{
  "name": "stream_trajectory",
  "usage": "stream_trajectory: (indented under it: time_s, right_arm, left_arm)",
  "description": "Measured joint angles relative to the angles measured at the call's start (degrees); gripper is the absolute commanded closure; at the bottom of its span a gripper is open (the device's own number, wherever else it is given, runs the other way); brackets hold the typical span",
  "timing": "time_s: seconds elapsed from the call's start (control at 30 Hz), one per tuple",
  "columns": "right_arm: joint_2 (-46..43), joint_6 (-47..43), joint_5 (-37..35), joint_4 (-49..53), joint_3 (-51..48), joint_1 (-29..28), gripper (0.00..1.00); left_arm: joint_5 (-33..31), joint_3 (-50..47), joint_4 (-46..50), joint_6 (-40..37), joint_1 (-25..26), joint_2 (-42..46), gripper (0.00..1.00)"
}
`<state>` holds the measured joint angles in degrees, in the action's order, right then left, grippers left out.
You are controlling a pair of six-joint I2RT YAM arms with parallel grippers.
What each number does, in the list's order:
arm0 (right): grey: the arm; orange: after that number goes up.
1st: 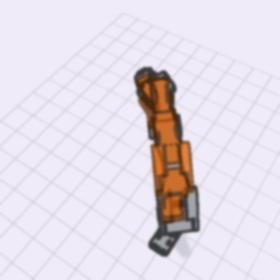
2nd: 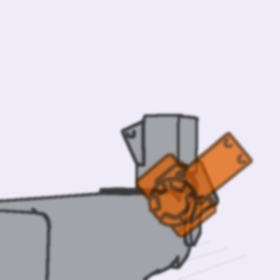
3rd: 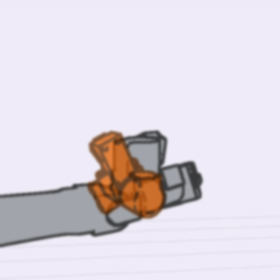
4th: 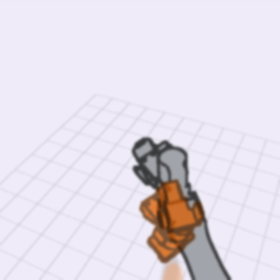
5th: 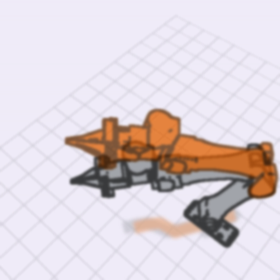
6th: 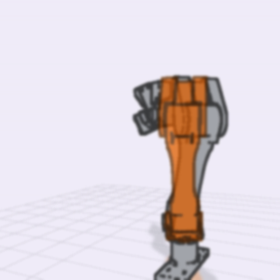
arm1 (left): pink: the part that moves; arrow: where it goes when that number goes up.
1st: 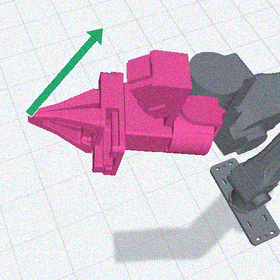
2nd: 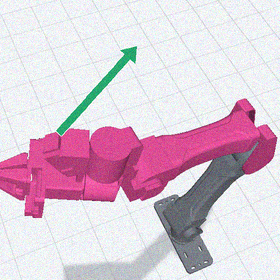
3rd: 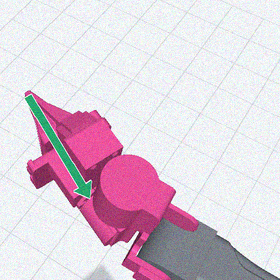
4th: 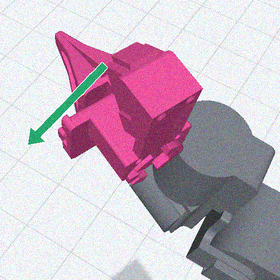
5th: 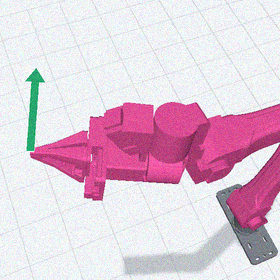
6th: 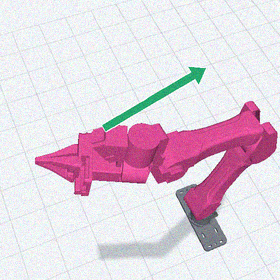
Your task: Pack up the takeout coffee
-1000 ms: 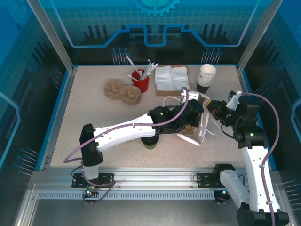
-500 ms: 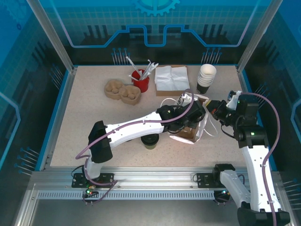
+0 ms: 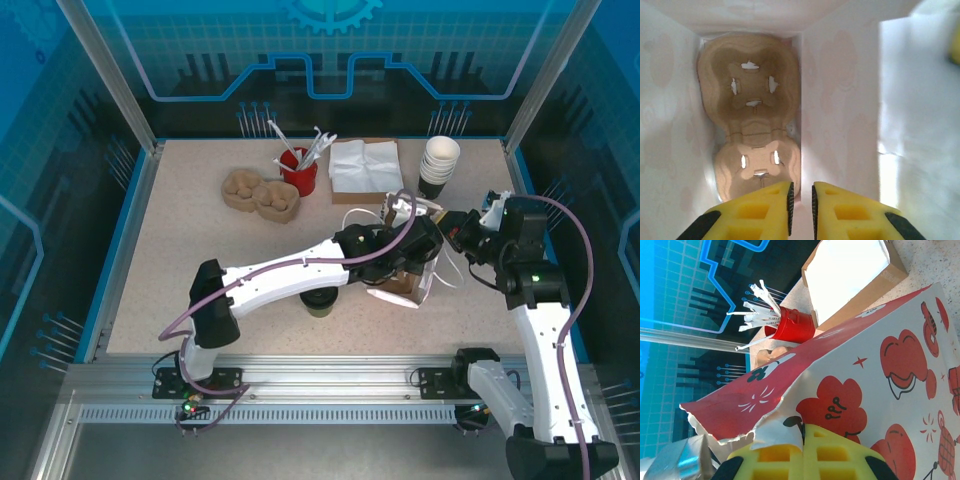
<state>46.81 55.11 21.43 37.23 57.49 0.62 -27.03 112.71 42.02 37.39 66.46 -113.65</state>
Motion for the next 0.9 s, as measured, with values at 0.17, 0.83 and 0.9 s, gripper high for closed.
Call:
stream_trajectory:
  time_s: [0.17,0.83,0.9]
  right_arm:
    - [0.5,0.4,0.0,-0.3,0.0,-0.3,1.00]
    - [-0.1,1.3,0.0,0.1,0.0,-0.3,1.00]
    - [-0.1,1.5,0.0,0.3,0.0,-0.3,1.00]
  left_arm:
    - [-0.4,1.4,1.3,0.0,0.9,-0.3,0.78]
    - [3.7,0.3,1.2,0.2,-3.3,-5.4,0.81]
    - [4.5,0.3,1.2,0.2,-3.7,-6.1,0.81]
